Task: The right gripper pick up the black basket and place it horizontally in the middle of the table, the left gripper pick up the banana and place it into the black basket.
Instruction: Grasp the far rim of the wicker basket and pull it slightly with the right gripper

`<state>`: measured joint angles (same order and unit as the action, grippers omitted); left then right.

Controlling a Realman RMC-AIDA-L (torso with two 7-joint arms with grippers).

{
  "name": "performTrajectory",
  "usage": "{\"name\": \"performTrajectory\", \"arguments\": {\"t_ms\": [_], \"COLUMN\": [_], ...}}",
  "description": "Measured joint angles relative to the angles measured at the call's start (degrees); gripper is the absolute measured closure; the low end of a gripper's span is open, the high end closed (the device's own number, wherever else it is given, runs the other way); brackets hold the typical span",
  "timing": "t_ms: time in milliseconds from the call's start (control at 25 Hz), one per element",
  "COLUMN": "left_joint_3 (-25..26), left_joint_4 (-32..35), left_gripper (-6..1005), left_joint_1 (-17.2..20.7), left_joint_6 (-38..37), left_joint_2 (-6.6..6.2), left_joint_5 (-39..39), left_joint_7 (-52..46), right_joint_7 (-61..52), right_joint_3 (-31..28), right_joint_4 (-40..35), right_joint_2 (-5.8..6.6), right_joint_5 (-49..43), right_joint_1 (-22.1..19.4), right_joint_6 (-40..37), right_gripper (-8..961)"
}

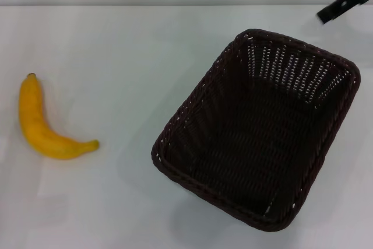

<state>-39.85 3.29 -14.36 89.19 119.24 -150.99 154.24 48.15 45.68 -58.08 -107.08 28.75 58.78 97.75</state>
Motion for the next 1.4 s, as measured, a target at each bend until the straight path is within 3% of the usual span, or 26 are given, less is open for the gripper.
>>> {"name": "performTrajectory", "arguments": {"t_ms": [280, 440, 640, 1040, 1320, 1400], "left_joint_3": [0.3, 0.4, 0.4, 0.4, 0.4, 0.3], "left_joint_4": [0.2, 0.2, 0.2, 0.1, -0.4, -0.4], "left_gripper": [126, 126, 126, 126, 126, 126], "left_joint_1": [0.1, -0.1, 0.0, 0.1, 0.1, 0.1], "left_joint_6": [0.1, 0.1, 0.1, 0.0, -0.4, -0.4], "left_joint_2": [-0.12, -0.15, -0.15, -0.08, 0.03, 0.06], "left_joint_5": [-0.4, -0.5, -0.5, -0.4, -0.4, -0.4], "left_joint_7": [0.0, 0.2, 0.3, 0.4, 0.4, 0.4], "right_joint_7": [-2.0, -3.2, -6.2, -6.4, -6.2, -5.5], "right_joint_3": [4.6, 6.3, 12.1, 16.5, 19.1, 19.8], "right_joint_4": [5.8, 6.8, 9.6, 21.7, 24.7, 24.7], "right_joint_2": [-5.46, -7.70, -7.81, -8.07, -8.19, -8.05], "right_joint_5": [-9.1, -12.7, -13.8, -15.4, -15.5, -15.5], "right_joint_1": [6.0, 7.7, 8.4, 12.3, 13.0, 13.0], "right_joint_6": [-2.7, -5.0, -9.5, -16.0, -17.6, -17.4], "right_gripper": [95, 95, 95, 115, 130, 172]}}
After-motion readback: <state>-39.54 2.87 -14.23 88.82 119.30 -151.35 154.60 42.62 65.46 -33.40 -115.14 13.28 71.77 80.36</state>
